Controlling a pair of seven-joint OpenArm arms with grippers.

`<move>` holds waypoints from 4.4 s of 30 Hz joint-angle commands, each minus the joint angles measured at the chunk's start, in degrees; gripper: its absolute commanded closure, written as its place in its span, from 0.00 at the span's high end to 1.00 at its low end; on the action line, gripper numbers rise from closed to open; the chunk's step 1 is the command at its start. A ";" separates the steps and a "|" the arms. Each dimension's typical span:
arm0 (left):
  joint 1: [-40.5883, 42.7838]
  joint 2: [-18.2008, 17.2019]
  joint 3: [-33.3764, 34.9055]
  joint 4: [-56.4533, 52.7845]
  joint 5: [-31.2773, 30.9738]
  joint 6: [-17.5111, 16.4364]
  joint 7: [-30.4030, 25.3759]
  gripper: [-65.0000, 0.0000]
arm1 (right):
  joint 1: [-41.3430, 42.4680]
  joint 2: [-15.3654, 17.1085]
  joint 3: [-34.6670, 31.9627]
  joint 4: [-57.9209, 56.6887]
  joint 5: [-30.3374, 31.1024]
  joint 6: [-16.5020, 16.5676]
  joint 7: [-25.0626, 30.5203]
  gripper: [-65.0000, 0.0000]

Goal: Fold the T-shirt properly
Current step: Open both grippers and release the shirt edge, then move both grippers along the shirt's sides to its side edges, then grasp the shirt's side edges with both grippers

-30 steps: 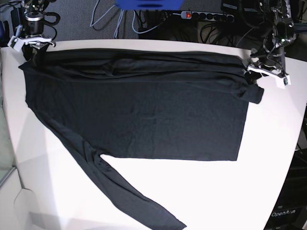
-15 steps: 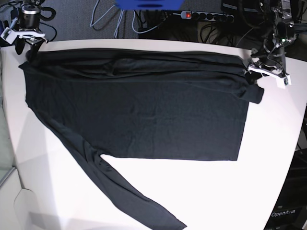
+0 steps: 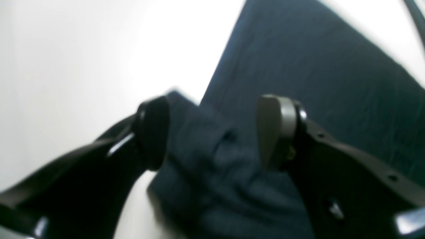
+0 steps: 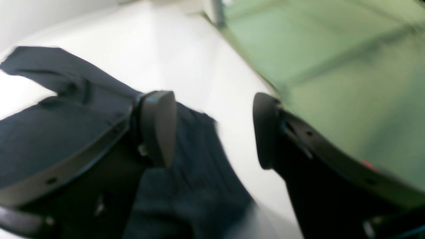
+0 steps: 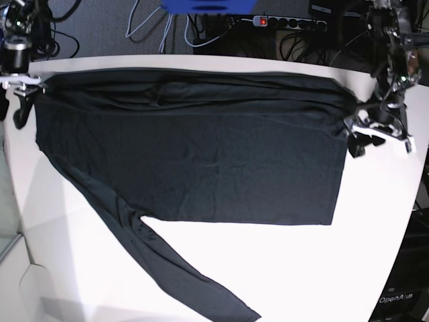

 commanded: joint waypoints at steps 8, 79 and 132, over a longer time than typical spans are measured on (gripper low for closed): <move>-11.58 -0.73 -0.04 -1.60 -0.11 -0.31 6.17 0.62 | 12.11 7.94 -7.08 -1.32 0.46 0.55 -18.70 0.58; -54.49 5.42 21.06 -69.38 27.23 -4.88 -16.08 0.62 | 33.38 16.91 -27.21 -19.26 0.46 0.55 -28.63 0.58; -49.74 6.13 25.36 -69.21 26.61 -4.26 -18.63 0.00 | 36.64 14.01 -30.20 -19.70 -8.77 0.55 -28.63 0.69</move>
